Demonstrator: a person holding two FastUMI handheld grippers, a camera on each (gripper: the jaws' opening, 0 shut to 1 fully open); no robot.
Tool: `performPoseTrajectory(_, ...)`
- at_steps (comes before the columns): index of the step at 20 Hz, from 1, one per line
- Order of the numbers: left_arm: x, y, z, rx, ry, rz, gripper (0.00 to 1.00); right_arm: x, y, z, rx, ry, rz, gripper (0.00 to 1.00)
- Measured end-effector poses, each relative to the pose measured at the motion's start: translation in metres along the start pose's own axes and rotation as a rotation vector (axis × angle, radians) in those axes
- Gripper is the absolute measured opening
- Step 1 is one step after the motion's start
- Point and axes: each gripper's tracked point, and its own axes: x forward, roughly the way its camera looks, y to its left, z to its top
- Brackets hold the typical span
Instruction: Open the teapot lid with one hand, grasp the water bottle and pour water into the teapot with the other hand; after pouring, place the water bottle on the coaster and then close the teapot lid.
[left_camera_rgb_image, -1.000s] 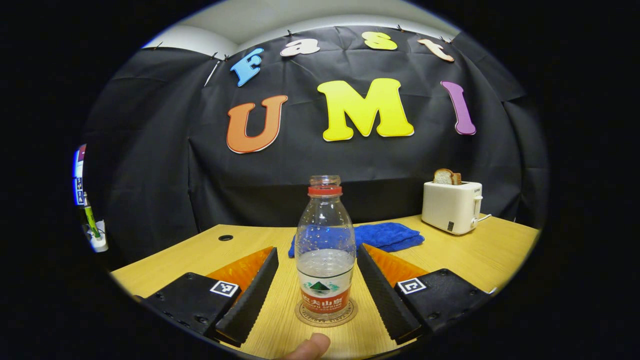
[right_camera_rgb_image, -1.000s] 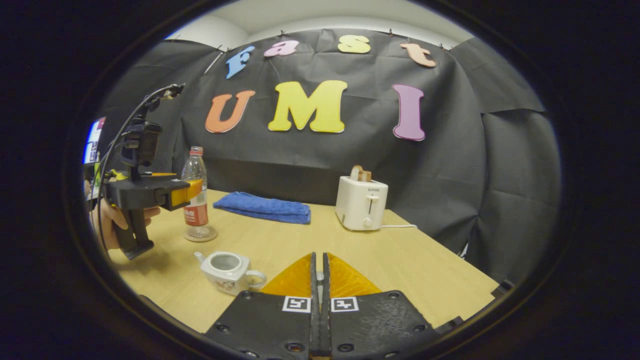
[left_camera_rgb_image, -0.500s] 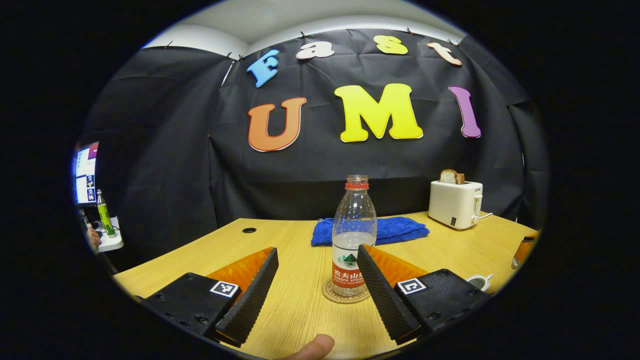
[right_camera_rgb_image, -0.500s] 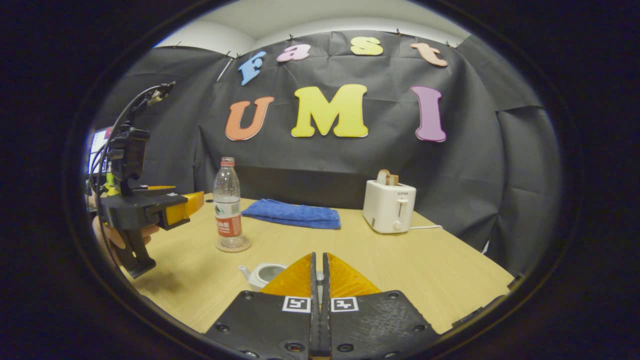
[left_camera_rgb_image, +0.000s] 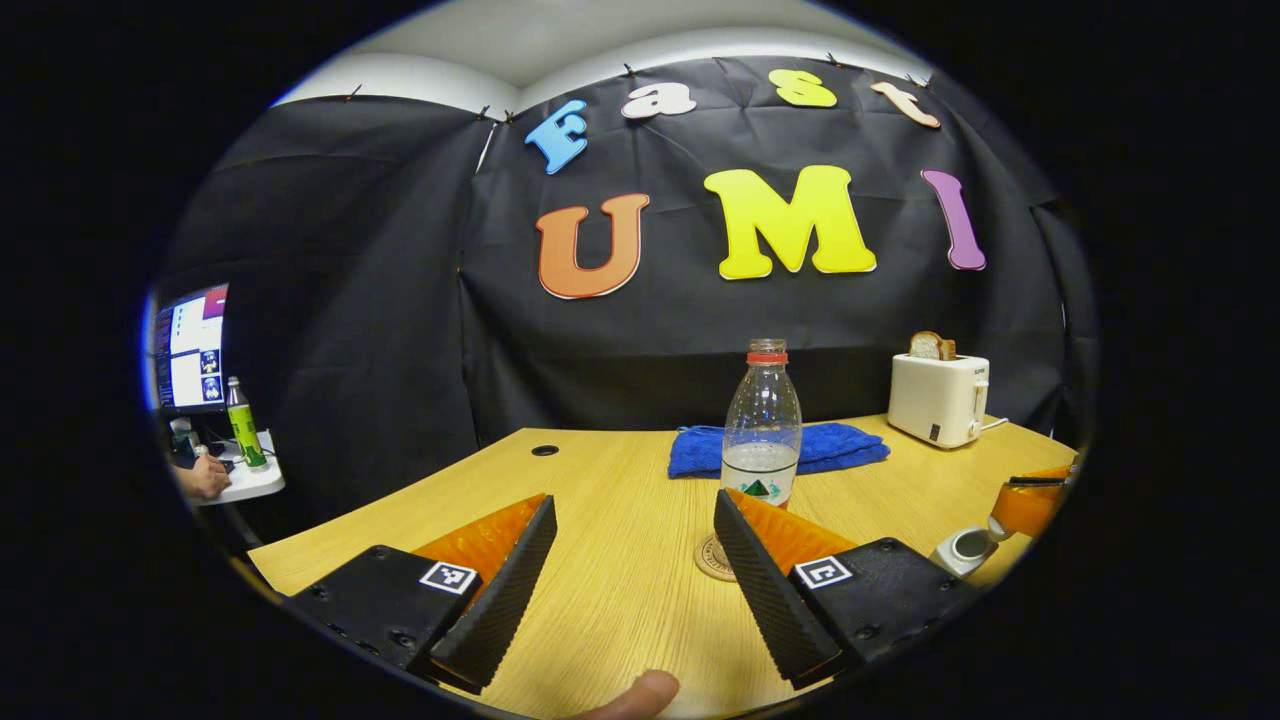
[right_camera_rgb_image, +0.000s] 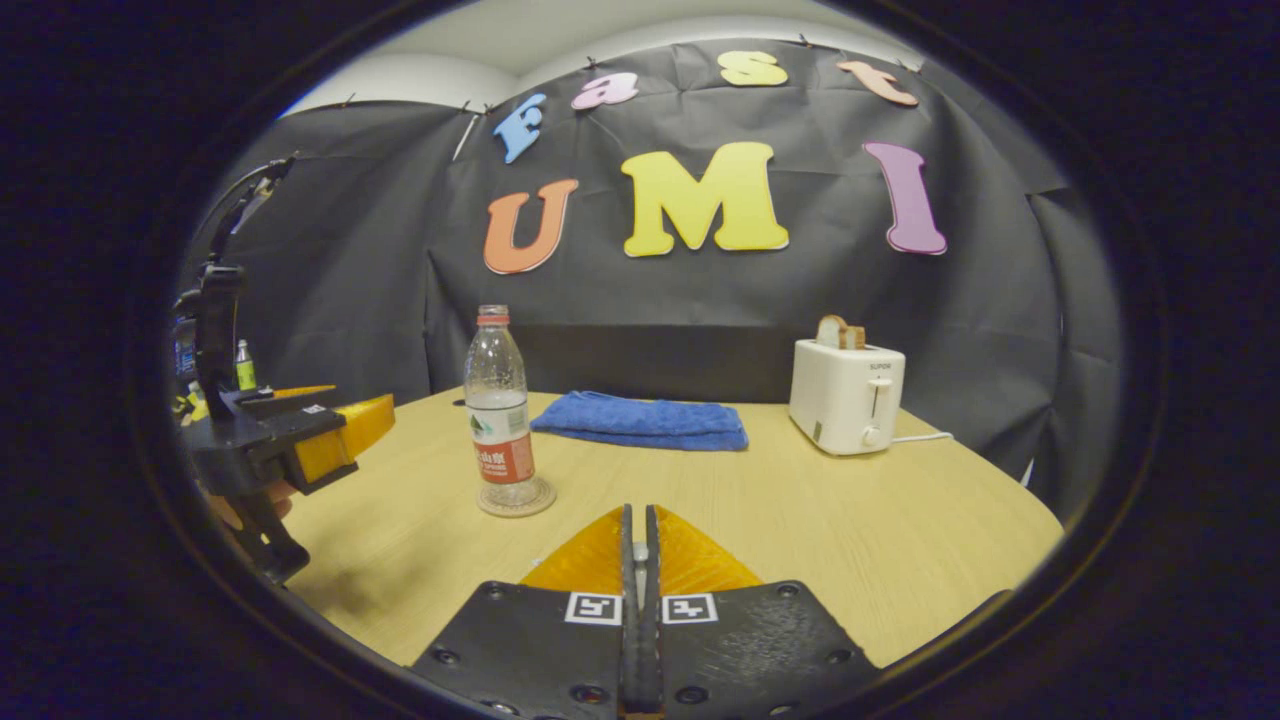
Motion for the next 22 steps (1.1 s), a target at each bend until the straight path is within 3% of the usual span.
performPoseTrajectory(3, -0.004, -0.004, -0.001, -0.004, 0.004, -0.022, 0.96, 0.005, 0.004, -0.005, 0.000, 0.008, 0.004, 0.00)
performPoseTrajectory(9, -0.012, -0.012, -0.001, -0.005, 0.010, -0.066, 0.99, 0.015, 0.008, -0.011, -0.014, 0.020, -0.001, 0.00)
performPoseTrajectory(15, -0.013, -0.008, -0.004, -0.005, 0.026, -0.063, 0.99, 0.016, 0.007, -0.011, -0.009, 0.025, -0.004, 0.00)
performPoseTrajectory(20, -0.020, -0.004, -0.003, -0.011, 0.030, -0.059, 0.99, 0.012, 0.009, -0.005, -0.005, 0.006, 0.003, 0.07)
performPoseTrajectory(21, -0.021, -0.004, -0.002, -0.011, 0.030, -0.060, 0.99, 0.010, 0.007, -0.005, -0.007, 0.005, -0.003, 0.14)
performPoseTrajectory(22, -0.024, -0.002, -0.002, -0.011, 0.032, -0.058, 0.99, 0.008, 0.006, -0.003, -0.008, 0.000, -0.006, 0.12)
